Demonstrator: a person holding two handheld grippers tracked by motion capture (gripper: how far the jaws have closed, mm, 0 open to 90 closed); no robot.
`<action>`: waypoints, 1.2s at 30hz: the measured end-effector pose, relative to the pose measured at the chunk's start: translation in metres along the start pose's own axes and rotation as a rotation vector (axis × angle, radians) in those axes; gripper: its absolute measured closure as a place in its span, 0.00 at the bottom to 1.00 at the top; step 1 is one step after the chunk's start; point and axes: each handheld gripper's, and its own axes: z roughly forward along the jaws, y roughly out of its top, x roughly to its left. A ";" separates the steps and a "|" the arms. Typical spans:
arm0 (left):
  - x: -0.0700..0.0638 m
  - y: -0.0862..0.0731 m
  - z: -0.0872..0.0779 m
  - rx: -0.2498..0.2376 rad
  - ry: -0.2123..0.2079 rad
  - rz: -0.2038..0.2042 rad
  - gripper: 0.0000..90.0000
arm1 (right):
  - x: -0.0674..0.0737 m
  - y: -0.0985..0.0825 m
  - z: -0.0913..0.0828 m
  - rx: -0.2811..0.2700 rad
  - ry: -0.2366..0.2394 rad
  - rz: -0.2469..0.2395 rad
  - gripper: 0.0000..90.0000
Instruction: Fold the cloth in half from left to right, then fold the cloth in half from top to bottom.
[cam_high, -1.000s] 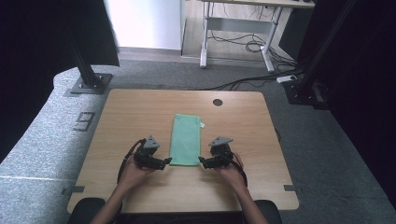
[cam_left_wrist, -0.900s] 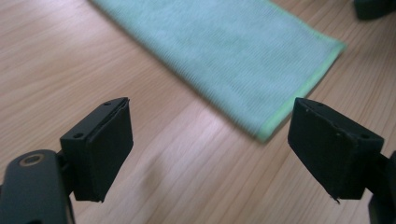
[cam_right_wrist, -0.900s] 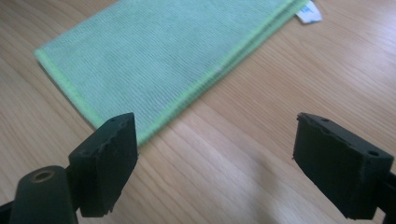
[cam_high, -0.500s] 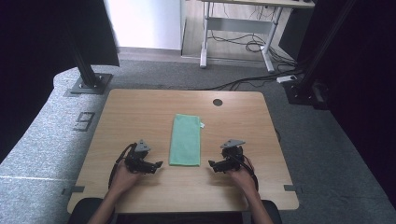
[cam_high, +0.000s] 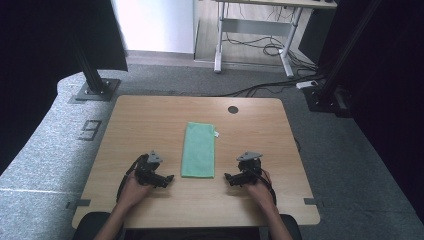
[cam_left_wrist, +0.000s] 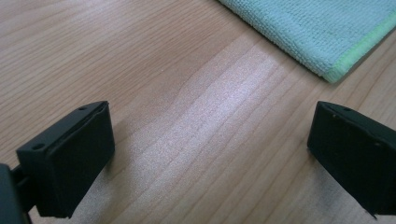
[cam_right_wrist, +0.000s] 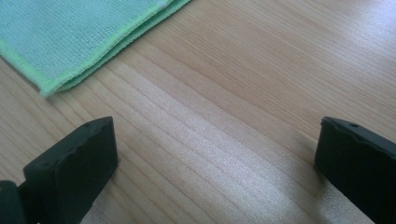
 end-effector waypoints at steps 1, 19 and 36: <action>0.000 0.000 0.000 0.000 0.000 0.000 0.00 | 0.000 0.000 0.000 0.000 -0.001 0.000 0.00; 0.001 0.002 0.001 0.003 0.002 0.001 0.00 | 0.001 0.000 0.000 0.000 -0.004 0.003 0.00; 0.004 0.021 0.000 -0.038 0.008 -0.038 0.00 | 0.006 0.007 -0.001 0.010 -0.005 0.011 0.00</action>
